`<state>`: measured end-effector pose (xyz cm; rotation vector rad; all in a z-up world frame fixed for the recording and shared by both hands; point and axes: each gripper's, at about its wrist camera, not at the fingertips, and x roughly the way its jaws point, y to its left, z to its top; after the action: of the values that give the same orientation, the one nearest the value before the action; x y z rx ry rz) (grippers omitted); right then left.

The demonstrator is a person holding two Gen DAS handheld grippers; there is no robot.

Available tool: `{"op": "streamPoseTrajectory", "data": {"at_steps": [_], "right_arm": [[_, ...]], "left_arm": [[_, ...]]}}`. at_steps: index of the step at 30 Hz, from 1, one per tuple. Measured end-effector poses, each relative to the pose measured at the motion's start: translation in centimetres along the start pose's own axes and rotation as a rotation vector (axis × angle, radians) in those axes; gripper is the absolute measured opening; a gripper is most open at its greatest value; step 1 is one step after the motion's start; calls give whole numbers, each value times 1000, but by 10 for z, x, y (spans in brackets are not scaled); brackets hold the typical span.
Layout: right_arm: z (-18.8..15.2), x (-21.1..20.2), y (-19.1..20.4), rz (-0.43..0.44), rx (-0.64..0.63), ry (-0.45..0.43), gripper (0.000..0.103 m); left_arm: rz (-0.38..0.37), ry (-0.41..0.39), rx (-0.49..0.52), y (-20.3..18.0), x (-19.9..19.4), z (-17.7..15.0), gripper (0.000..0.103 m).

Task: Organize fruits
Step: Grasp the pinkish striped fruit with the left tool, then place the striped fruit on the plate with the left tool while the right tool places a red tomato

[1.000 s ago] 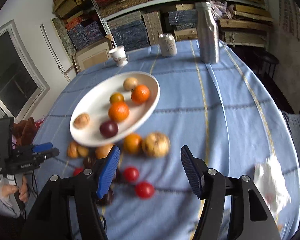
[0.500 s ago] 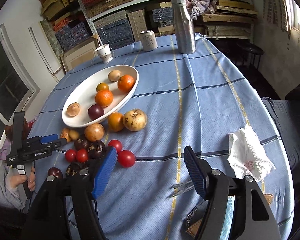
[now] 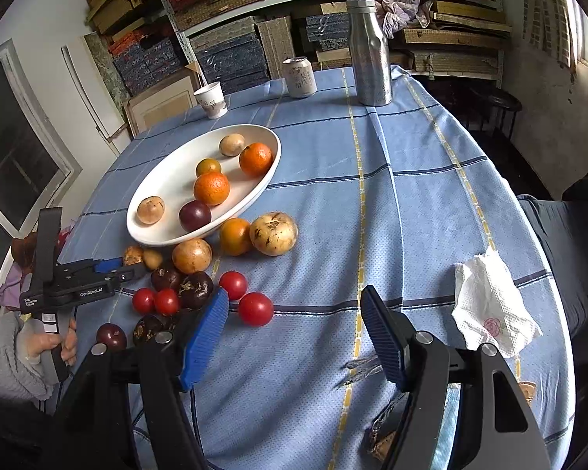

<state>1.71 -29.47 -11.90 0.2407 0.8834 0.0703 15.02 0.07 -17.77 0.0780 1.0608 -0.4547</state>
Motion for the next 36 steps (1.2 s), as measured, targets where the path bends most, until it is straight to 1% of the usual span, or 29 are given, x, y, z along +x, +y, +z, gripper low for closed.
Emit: {"op": "streamPoseTrajectory", "data": {"at_steps": [1,5,8,10,11,14,16,17,20,22,24,27,28,32,34,35,36], "right_arm": [[-1,-1,-1,-2,2,-1,71],[-2,1,-2,2,11,3,71],[-3,6,5,14,-18,21,71],[-5,16,10,22,-46,49,71],[-8,26,15,34,-70,81,71],[-13,47,26,57,-116,136,71],[-13,57,29,77,-123,150,65],[-11,63,31,82,-127,160,58],[-8,72,33,83,-132,166,54],[-6,77,32,84,-138,174,47],[-7,83,31,77,-141,194,41],[-8,88,30,87,-135,193,36],[-7,88,31,106,-139,198,30],[-5,81,32,120,-140,186,29],[3,72,32,125,-133,148,29],[13,66,35,129,-141,115,29],[20,63,38,125,-153,99,29]], "left_arm": [[-9,-1,-2,0,-1,1,40],[-7,0,9,-1,-2,1,39],[6,-9,-6,1,-8,-4,39],[15,-18,-21,5,-16,-8,39],[19,-27,-35,8,-22,-12,39],[37,-38,-63,15,-37,-21,39],[51,-42,-78,19,-45,-28,39],[60,-45,-87,22,-49,-31,39],[71,-51,-114,28,-59,-40,39],[80,-51,-125,31,-62,-43,39],[84,-49,-136,34,-63,-46,39],[84,-47,-135,32,-63,-44,39],[83,-47,-131,31,-62,-43,39],[70,-54,-106,23,-59,-29,39],[60,-66,-97,21,-60,-18,39],[56,-79,-88,20,-61,-8,39],[54,-92,-80,19,-62,1,39]]}}
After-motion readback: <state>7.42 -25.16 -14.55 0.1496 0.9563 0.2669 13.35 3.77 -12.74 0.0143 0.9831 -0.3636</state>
